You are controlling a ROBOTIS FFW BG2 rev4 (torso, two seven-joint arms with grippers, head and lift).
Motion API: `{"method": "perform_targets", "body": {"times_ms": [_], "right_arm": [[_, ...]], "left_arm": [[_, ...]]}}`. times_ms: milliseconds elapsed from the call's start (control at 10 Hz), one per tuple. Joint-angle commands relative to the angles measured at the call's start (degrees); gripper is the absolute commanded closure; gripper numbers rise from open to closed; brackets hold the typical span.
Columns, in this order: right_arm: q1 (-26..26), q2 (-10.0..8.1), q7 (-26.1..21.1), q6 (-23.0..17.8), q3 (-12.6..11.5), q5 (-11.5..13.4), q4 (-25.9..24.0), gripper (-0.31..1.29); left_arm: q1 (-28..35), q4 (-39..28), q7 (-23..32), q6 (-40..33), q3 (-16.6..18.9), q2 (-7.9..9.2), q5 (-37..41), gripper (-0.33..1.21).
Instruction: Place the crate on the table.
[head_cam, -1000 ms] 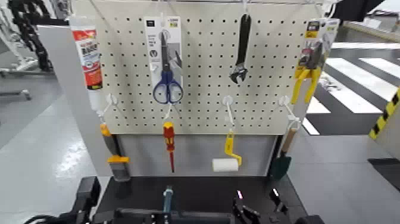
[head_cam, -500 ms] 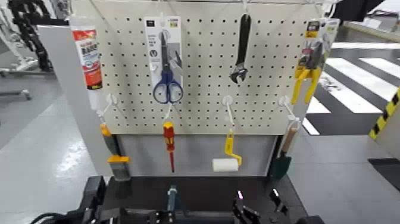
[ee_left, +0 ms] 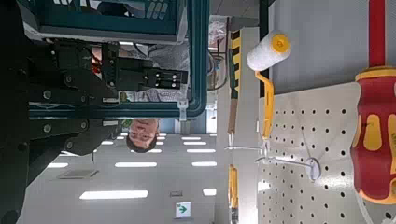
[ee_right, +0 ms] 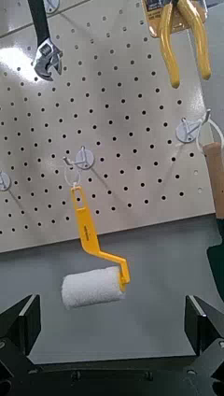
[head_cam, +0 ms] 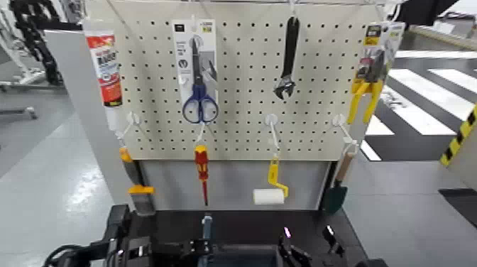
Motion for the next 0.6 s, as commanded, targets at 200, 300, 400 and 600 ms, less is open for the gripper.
{"method": "perform_targets", "body": {"times_ms": [200, 300, 400, 600], "right_arm": [[0.0, 0.10, 0.0, -0.6, 0.2, -0.2, 0.3, 0.14], [0.0, 0.10, 0.0, -0.6, 0.3, -0.2, 0.3, 0.14], [0.0, 0.10, 0.0, -0.6, 0.3, -0.2, 0.3, 0.14], [-0.1, 0.10, 0.0, -0.9, 0.3, -0.3, 0.4, 0.14]], "left_arm": [[-4.7, 4.7, -0.1, -0.7, -2.0, 0.19, -1.2, 1.18], [-5.8, 6.2, -0.4, -1.3, -3.2, 0.19, -1.7, 1.18], [-7.0, 7.5, -1.2, -1.8, -3.9, 0.02, -2.5, 1.18], [-9.7, 10.2, -4.5, -2.5, -5.2, -0.07, -6.1, 1.18]]}}
